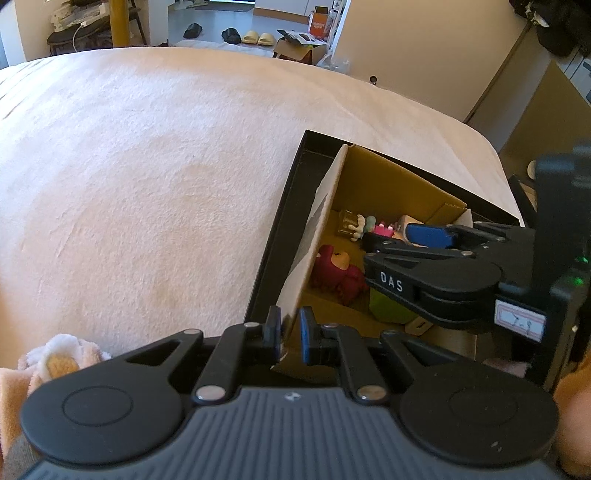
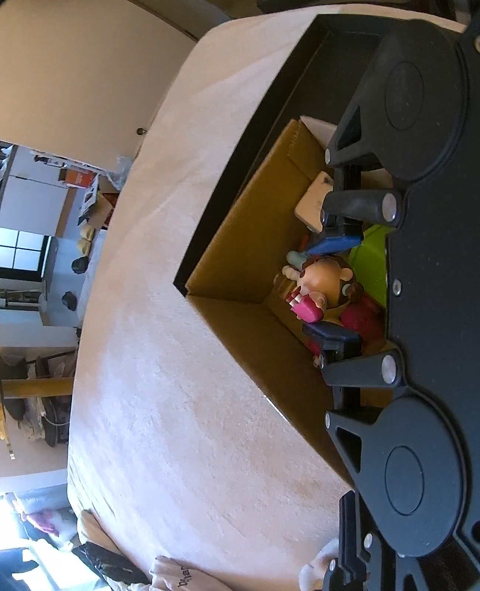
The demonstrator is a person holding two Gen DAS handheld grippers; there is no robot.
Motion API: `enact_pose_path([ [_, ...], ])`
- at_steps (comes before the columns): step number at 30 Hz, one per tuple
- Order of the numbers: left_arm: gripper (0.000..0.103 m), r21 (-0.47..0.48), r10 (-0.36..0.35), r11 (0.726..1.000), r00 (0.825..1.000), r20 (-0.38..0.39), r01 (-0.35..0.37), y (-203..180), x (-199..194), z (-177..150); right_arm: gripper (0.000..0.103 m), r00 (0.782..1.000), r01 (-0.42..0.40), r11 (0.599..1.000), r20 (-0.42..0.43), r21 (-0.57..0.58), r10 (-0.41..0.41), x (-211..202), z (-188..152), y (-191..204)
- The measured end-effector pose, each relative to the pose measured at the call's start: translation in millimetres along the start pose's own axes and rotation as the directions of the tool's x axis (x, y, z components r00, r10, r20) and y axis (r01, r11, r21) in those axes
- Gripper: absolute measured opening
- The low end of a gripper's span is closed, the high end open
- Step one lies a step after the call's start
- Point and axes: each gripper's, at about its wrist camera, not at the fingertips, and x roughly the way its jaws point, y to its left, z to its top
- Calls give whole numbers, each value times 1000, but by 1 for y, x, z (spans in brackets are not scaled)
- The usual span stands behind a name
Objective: Organize rigid objects
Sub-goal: 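Carry the brown figure with the right gripper into the box and release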
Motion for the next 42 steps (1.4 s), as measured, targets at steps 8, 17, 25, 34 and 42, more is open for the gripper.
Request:
enact_pose_path([
  [8,9,12,15,1000,1000,1,-15,-4,-1,0,42,999,3,1000,32,18,-4,-25,-9,-5],
  [17,9,33,16,999,1000,-9,-16,-7,-6,2,43,998,-16,997,57,79,11,-53,-19,-20],
  [25,10,71,18,997,1000,7,-18,-11,-10,-1,46,996,-4,991,87,137,-8,-72,-33,-33],
  [34,10,111,10,994,1000,22,-12,-16,-20,-5,55,993,2,982,118,191,-25,-97,-47,-41],
  [42,14,145,29,989,998,59,-38,-26,-41,-6,70,989,0,964,142,264,-39,-120,-61,-48],
])
